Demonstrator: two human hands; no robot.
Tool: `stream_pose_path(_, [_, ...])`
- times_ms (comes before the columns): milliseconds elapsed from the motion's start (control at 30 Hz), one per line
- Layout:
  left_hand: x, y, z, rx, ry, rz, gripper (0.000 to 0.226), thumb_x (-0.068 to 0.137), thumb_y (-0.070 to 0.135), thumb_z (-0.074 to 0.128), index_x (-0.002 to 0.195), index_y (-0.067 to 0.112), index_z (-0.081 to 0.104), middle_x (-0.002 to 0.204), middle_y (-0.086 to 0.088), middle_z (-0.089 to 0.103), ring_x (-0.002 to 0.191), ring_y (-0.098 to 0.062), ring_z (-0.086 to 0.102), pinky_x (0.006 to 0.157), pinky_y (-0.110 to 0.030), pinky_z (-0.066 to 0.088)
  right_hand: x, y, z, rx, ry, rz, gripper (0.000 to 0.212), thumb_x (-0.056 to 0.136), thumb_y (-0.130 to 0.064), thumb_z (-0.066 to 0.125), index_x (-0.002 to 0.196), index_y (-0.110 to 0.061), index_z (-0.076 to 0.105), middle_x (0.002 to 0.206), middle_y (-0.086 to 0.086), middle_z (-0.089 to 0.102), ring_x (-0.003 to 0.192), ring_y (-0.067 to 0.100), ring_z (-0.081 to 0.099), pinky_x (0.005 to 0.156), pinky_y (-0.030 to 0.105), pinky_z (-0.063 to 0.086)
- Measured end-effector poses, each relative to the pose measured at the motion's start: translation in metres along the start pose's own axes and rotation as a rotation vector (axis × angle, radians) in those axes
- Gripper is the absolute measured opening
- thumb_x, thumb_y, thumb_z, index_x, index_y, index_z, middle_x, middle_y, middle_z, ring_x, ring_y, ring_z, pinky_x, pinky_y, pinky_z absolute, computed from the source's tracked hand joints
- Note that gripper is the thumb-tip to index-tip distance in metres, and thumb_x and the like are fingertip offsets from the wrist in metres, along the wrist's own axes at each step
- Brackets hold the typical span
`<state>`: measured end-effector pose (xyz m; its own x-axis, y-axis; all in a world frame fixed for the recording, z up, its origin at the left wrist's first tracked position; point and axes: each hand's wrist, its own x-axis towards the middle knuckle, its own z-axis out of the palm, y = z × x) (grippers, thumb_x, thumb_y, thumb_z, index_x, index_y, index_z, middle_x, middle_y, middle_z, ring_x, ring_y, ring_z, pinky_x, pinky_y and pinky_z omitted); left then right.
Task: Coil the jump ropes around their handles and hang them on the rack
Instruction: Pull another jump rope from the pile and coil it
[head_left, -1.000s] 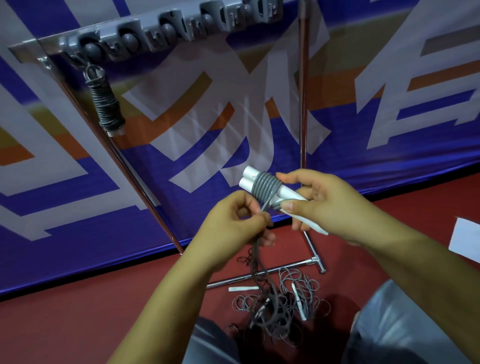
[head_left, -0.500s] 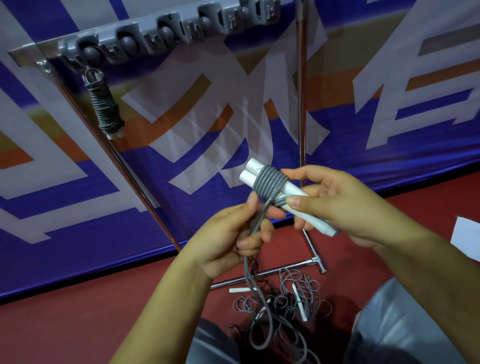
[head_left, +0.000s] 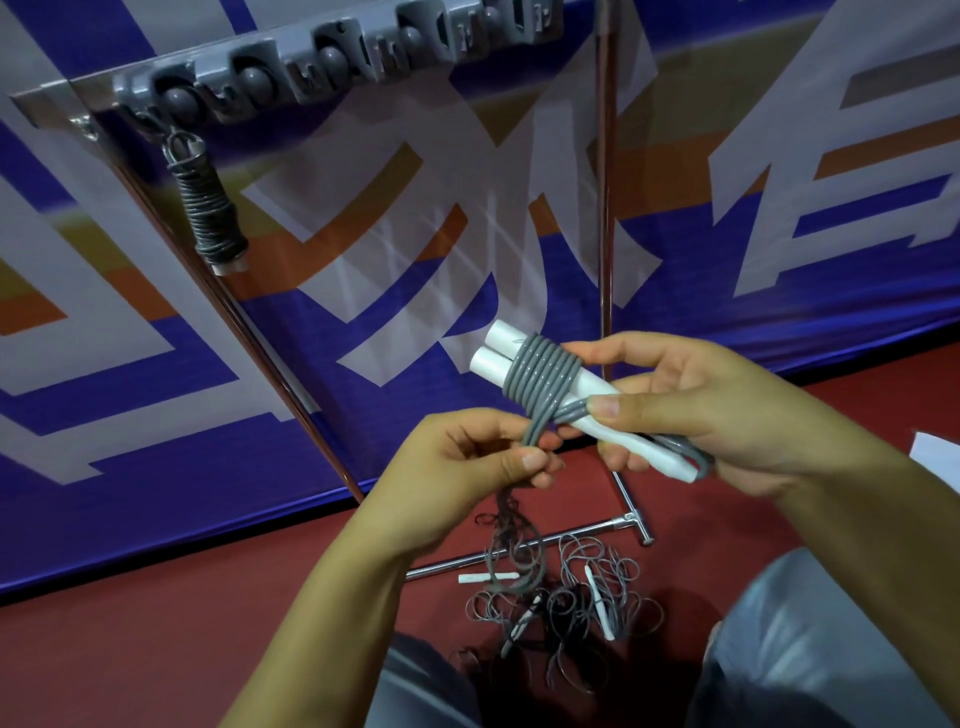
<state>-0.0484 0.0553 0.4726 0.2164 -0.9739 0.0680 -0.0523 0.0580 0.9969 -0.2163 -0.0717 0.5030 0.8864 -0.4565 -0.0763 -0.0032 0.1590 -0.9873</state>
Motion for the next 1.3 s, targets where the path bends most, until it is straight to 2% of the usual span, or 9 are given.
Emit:
stream_pose_path(200, [0.006,-0.008,-0.005,0.100,0.041,-0.073,0.010,0.066,0.020,0.069,0.061,0.011,0.067,0.057,-0.004,0.065,0.048,-0.011,0.058,0.052,-0.020,0.048,0.001,-0.002,-0.006,0.000,-0.049,0.015,0.045,0.076,-0.012,0.075,0.117,-0.019,0.060,0.092,0.023,0.071,0.056,0.017,0.062,0.052,0.023,0.052])
stream_pose_path(367, [0.013,-0.015,-0.008,0.210,-0.060,-0.051,0.004,0.076,0.003,0.067,0.080,0.005,0.068,0.070,0.003,0.070,0.070,-0.005,0.064,0.070,-0.017,0.050,0.004,-0.001,-0.012,-0.006,-0.144,0.057,0.047,0.072,-0.011,0.068,0.118,-0.019,0.063,0.089,0.023,0.070,0.054,0.019,0.062,0.048,0.023,0.050])
stream_pose_path(500, [0.016,-0.013,-0.009,0.315,-0.116,-0.042,0.030,0.082,-0.009,0.063,0.093,0.019,0.065,0.075,0.018,0.070,0.074,0.006,0.063,0.069,-0.012,0.048,0.003,-0.007,-0.012,-0.062,-0.291,0.077,0.042,0.075,-0.007,0.066,0.115,-0.021,0.066,0.084,0.024,0.068,0.055,0.020,0.063,0.049,0.024,0.051])
stream_pose_path(600, [0.026,-0.015,-0.019,0.433,-0.149,-0.046,0.018,0.081,-0.010,0.066,0.099,-0.005,0.066,0.072,-0.004,0.067,0.068,-0.010,0.062,0.060,-0.034,0.050,0.004,-0.010,-0.011,-0.140,-0.404,0.108,0.042,0.078,-0.005,0.065,0.118,-0.018,0.064,0.087,0.026,0.067,0.056,0.020,0.064,0.051,0.024,0.051])
stream_pose_path(667, [0.031,-0.010,-0.020,0.445,-0.131,-0.060,0.026,0.073,-0.001,0.073,0.095,-0.012,0.067,0.083,-0.026,0.067,0.075,-0.028,0.065,0.067,-0.043,0.055,0.005,-0.012,-0.009,-0.215,-0.448,0.133,0.043,0.079,-0.006,0.065,0.121,-0.016,0.060,0.088,0.024,0.068,0.057,0.021,0.065,0.052,0.024,0.051])
stream_pose_path(800, [0.040,-0.002,-0.019,0.592,-0.089,-0.010,0.007,0.080,0.008,0.073,0.087,0.009,0.075,0.083,-0.004,0.073,0.080,-0.019,0.069,0.074,-0.030,0.056,0.008,-0.014,-0.007,-0.350,-0.435,0.169,0.041,0.081,-0.011,0.068,0.120,-0.020,0.059,0.077,0.005,0.071,0.059,0.019,0.066,0.054,0.024,0.051])
stream_pose_path(933, [0.043,0.008,-0.021,0.720,-0.083,0.009,0.016,0.083,0.004,0.068,0.081,0.019,0.071,0.073,0.013,0.069,0.071,0.002,0.064,0.067,-0.012,0.048,0.009,-0.012,-0.005,-0.498,-0.389,0.197,0.039,0.086,-0.005,0.065,0.119,-0.024,0.057,0.073,0.002,0.069,0.059,0.017,0.066,0.056,0.024,0.052])
stream_pose_path(1133, [0.043,0.019,-0.020,0.918,-0.117,0.048,0.010,0.085,0.006,0.065,0.086,0.016,0.068,0.076,0.015,0.062,0.073,0.002,0.060,0.066,-0.015,0.048,0.016,-0.007,0.002,-0.759,-0.341,0.220,0.039,0.088,-0.013,0.065,0.121,-0.032,0.055,0.084,0.008,0.073,0.072,0.032,0.070,0.074,0.047,0.055])
stream_pose_path(1300, [0.040,0.022,-0.014,1.044,-0.180,0.143,0.007,0.079,0.004,0.065,0.081,0.011,0.063,0.078,0.007,0.058,0.071,-0.008,0.054,0.060,-0.020,0.044,0.022,0.005,0.007,-0.871,-0.280,0.261,0.039,0.087,-0.015,0.066,0.121,-0.029,0.054,0.090,0.010,0.073,0.076,0.032,0.071,0.074,0.048,0.056])
